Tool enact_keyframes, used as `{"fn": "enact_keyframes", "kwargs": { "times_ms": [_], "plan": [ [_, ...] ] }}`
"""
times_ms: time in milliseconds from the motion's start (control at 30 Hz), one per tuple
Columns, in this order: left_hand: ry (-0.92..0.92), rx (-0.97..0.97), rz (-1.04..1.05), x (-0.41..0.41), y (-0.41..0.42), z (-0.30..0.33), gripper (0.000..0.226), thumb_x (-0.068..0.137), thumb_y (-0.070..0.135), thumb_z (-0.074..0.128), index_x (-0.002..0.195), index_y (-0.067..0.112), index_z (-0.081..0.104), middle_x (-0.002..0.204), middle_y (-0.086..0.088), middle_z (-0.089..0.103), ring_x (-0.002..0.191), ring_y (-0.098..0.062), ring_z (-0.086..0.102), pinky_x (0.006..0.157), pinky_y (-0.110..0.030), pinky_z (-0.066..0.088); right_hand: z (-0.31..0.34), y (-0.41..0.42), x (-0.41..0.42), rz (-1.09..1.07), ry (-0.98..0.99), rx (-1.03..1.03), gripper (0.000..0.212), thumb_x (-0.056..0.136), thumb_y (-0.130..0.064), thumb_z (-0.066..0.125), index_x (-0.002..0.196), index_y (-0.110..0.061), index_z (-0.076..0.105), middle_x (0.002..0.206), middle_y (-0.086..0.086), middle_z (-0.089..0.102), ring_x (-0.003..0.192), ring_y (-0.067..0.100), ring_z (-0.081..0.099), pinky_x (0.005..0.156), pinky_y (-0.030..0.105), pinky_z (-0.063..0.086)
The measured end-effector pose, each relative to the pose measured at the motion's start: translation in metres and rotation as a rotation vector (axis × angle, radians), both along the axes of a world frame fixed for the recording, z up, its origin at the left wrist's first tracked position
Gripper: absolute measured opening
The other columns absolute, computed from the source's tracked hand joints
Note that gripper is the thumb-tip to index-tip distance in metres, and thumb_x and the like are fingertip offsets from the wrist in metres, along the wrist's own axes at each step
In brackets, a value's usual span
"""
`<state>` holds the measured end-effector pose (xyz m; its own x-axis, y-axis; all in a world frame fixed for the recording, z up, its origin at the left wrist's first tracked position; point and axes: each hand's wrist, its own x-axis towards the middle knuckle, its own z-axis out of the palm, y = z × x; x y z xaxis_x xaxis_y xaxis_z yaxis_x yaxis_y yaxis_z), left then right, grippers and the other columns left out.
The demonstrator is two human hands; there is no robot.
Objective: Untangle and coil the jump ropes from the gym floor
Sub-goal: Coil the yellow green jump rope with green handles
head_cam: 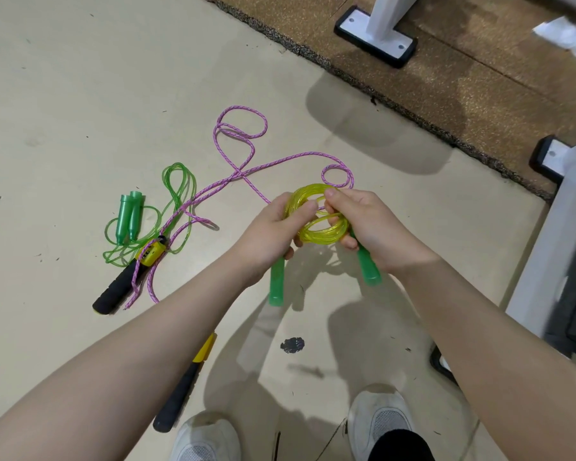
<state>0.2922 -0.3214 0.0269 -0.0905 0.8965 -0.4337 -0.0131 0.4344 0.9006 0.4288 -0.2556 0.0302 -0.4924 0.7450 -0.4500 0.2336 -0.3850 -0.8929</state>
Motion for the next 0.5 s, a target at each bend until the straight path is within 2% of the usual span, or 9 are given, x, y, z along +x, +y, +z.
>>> {"fn": "enact_keyframes", "kwargs": {
  "times_ms": [67, 133, 200, 300, 333, 400, 500],
  "plan": [
    [0.006, 0.006, -0.031, -0.001, 0.000, 0.000, 0.011, 0.094, 0.032, 0.053, 0.092, 0.022, 0.058, 0.064, 0.011, 0.052, 0.055, -0.004, 0.045, 0.046, -0.020, 0.034, 0.000, 0.000, -0.001, -0.005, -0.047, 0.042, 0.032, 0.099, -0.028, 0.044, 0.071, -0.013, 0.050, 0.054, -0.004, 0.045, 0.037, 0.009, 0.034, 0.037, 0.020, 0.023],
    [0.020, -0.012, -0.049, -0.003, 0.001, -0.002, 0.012, 0.092, 0.028, 0.056, 0.083, 0.023, 0.062, 0.058, 0.015, 0.054, 0.052, -0.001, 0.045, 0.050, -0.020, 0.036, -0.001, -0.001, -0.001, 0.041, -0.117, 0.114, 0.033, 0.098, -0.029, 0.046, 0.081, -0.002, 0.056, 0.063, -0.001, 0.047, 0.044, 0.007, 0.038, 0.040, 0.020, 0.027],
    [0.028, -0.029, -0.051, -0.005, 0.001, -0.006, 0.016, 0.093, 0.026, 0.055, 0.082, 0.021, 0.066, 0.067, 0.009, 0.060, 0.060, -0.003, 0.051, 0.060, -0.022, 0.042, -0.002, -0.002, -0.002, 0.051, -0.140, 0.143, 0.034, 0.097, -0.029, 0.047, 0.090, 0.002, 0.059, 0.073, 0.002, 0.047, 0.047, 0.004, 0.039, 0.041, 0.019, 0.028],
    [-0.065, -0.011, 0.050, -0.003, 0.002, -0.008, 0.023, 0.097, 0.030, 0.047, 0.091, 0.022, 0.068, 0.091, -0.004, 0.064, 0.085, -0.015, 0.058, 0.085, -0.030, 0.045, 0.000, -0.006, -0.004, 0.034, -0.129, 0.107, 0.030, 0.098, -0.029, 0.046, 0.088, -0.002, 0.056, 0.071, 0.004, 0.052, 0.043, 0.006, 0.039, 0.039, 0.019, 0.028],
    [-0.153, -0.015, 0.115, -0.001, 0.002, -0.006, 0.024, 0.099, 0.027, 0.043, 0.094, 0.021, 0.066, 0.092, -0.003, 0.067, 0.087, -0.017, 0.062, 0.086, -0.031, 0.048, 0.000, -0.007, -0.007, 0.029, -0.149, 0.119, 0.028, 0.098, -0.030, 0.046, 0.088, -0.006, 0.056, 0.071, 0.001, 0.056, 0.041, 0.004, 0.041, 0.040, 0.019, 0.029],
    [-0.292, -0.037, 0.196, 0.001, 0.003, -0.003, 0.026, 0.101, 0.024, 0.038, 0.097, 0.017, 0.063, 0.088, 0.000, 0.072, 0.078, -0.019, 0.067, 0.074, -0.032, 0.056, -0.001, -0.006, -0.010, 0.016, -0.233, 0.225, 0.027, 0.097, -0.034, 0.046, 0.088, -0.011, 0.057, 0.070, -0.009, 0.059, 0.043, -0.001, 0.046, 0.045, 0.017, 0.033],
    [-0.223, -0.079, 0.199, -0.004, 0.005, -0.002, 0.024, 0.101, 0.027, 0.037, 0.092, 0.017, 0.056, 0.072, 0.003, 0.072, 0.065, -0.019, 0.069, 0.055, -0.027, 0.056, 0.001, 0.001, -0.006, 0.006, -0.242, 0.235, 0.021, 0.094, -0.046, 0.047, 0.088, -0.027, 0.055, 0.076, -0.013, 0.057, 0.055, -0.003, 0.048, 0.053, 0.017, 0.033]
  ]
}}
